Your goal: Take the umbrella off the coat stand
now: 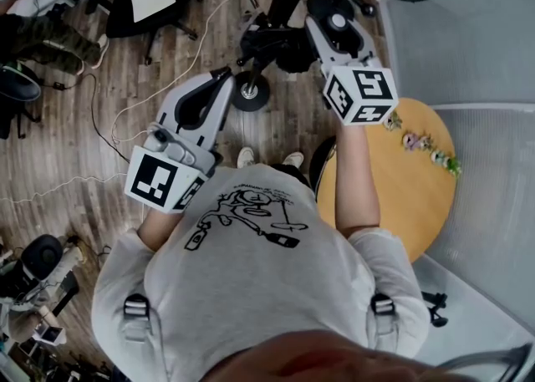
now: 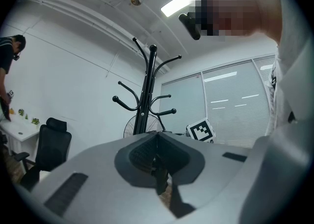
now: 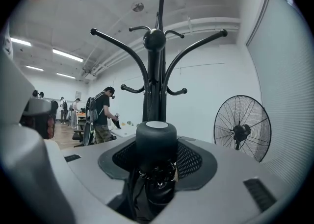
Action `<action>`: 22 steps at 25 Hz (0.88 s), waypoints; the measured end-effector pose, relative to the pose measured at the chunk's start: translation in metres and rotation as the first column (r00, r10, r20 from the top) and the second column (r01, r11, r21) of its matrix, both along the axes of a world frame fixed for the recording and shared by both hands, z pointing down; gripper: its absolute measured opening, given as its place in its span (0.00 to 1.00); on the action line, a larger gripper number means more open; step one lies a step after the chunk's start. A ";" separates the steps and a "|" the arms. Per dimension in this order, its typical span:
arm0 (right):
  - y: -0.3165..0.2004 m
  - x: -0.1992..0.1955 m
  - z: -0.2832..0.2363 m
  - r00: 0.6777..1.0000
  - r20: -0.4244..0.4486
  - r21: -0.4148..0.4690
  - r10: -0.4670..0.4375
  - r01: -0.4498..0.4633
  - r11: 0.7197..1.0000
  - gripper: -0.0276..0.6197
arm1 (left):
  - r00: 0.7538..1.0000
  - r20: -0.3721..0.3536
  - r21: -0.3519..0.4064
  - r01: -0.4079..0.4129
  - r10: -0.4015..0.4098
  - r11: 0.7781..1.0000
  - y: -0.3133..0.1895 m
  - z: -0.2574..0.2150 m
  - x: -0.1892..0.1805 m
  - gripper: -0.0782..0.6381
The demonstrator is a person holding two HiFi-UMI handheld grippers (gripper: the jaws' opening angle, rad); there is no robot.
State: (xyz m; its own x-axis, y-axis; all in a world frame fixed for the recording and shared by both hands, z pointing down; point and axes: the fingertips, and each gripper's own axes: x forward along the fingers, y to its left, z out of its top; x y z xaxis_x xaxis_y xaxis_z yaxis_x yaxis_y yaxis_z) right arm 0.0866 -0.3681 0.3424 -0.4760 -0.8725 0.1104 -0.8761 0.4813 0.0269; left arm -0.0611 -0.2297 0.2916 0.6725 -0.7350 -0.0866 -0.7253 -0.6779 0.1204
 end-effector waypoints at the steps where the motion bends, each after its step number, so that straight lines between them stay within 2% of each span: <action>1: 0.001 0.000 -0.001 1.000 0.001 0.001 0.001 -0.001 1.000 0.38 | 1.000 0.000 0.000 0.001 -0.001 1.000 0.000 0.000 -0.001 0.12; 22: 0.023 0.009 -0.023 1.000 0.001 0.017 0.010 -0.010 1.000 0.38 | 1.000 0.000 0.007 -0.002 0.002 1.000 0.006 -0.003 0.002 0.12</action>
State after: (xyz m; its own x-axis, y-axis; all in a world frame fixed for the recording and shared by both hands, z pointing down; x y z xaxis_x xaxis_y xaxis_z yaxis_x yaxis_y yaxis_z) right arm 0.0960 -0.3449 0.3189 -0.4677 -0.8788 0.0947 -0.8807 0.4724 0.0343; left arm -0.0595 -0.2239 0.2885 0.6739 -0.7331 -0.0921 -0.7240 -0.6801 0.1154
